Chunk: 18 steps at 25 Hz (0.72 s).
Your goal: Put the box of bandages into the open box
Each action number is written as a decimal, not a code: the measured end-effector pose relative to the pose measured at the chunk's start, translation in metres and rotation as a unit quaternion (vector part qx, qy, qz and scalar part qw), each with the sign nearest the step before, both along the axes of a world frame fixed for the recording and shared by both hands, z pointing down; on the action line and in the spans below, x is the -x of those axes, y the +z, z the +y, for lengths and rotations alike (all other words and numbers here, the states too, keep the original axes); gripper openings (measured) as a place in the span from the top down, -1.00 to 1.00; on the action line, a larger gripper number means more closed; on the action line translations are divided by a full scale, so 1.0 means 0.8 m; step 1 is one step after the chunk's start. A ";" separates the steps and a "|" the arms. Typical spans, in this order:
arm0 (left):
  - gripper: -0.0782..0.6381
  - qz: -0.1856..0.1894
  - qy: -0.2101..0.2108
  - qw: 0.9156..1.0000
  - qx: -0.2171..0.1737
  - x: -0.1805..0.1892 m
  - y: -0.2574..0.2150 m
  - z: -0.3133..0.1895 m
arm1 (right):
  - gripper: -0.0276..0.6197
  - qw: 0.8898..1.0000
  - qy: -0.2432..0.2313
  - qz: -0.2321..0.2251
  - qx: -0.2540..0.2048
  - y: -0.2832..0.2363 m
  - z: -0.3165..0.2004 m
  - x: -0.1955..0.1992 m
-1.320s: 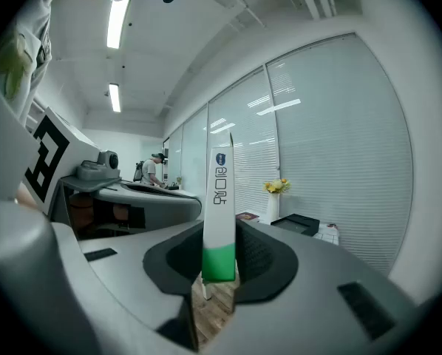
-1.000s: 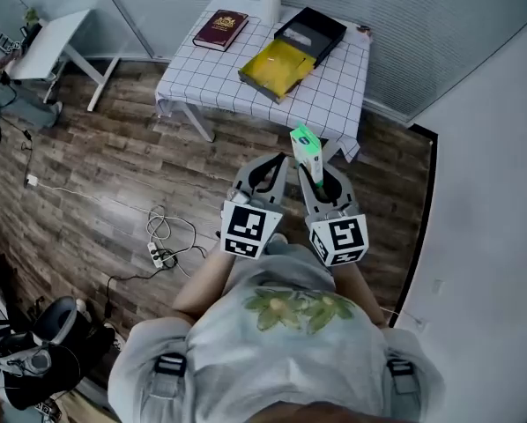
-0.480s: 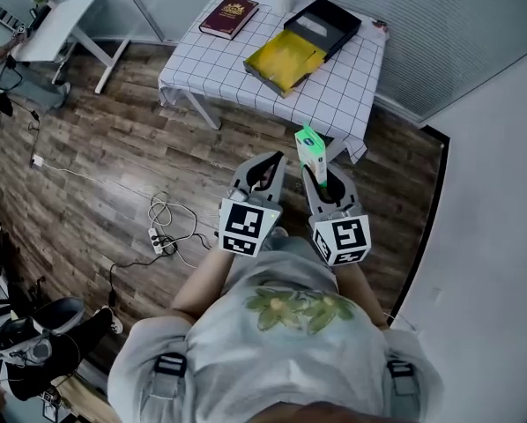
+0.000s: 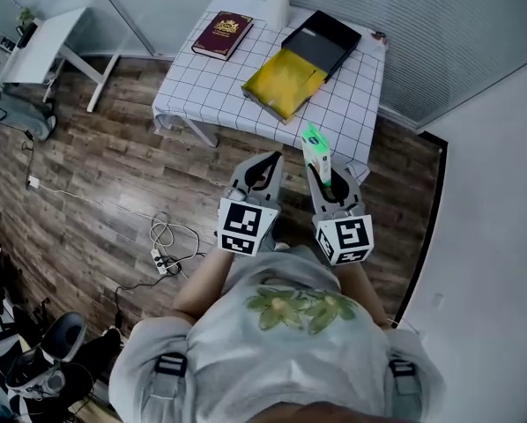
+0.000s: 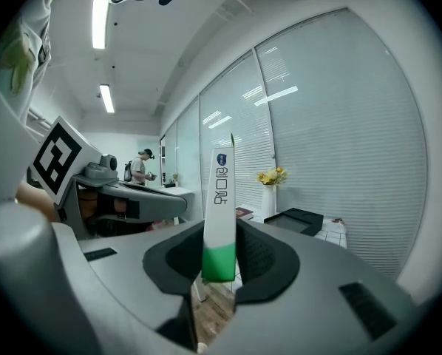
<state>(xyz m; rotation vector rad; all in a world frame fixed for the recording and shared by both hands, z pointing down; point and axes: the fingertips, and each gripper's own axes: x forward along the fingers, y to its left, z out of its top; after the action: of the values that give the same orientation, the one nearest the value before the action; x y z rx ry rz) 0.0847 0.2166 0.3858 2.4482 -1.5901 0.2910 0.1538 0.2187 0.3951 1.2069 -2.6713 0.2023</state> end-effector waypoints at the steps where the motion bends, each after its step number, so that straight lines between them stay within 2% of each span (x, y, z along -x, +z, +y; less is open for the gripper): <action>1: 0.76 0.000 0.004 1.000 -0.001 0.006 -0.001 -0.012 | 0.65 1.000 0.003 0.001 -0.001 -0.001 -0.012 0.005; 10: 0.76 0.005 0.038 0.999 0.001 0.056 -0.002 -0.104 | 0.65 0.999 0.038 0.011 0.006 0.001 -0.103 0.045; 18: 0.76 0.012 0.066 0.998 0.003 0.093 0.003 -0.157 | 0.65 0.997 0.067 0.019 0.016 0.011 -0.151 0.075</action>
<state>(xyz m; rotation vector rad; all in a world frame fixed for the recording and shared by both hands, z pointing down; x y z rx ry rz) 0.0105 0.0912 0.3878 2.5468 -1.4200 0.2854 0.0938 0.0981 0.4041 1.3659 -2.5471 0.2387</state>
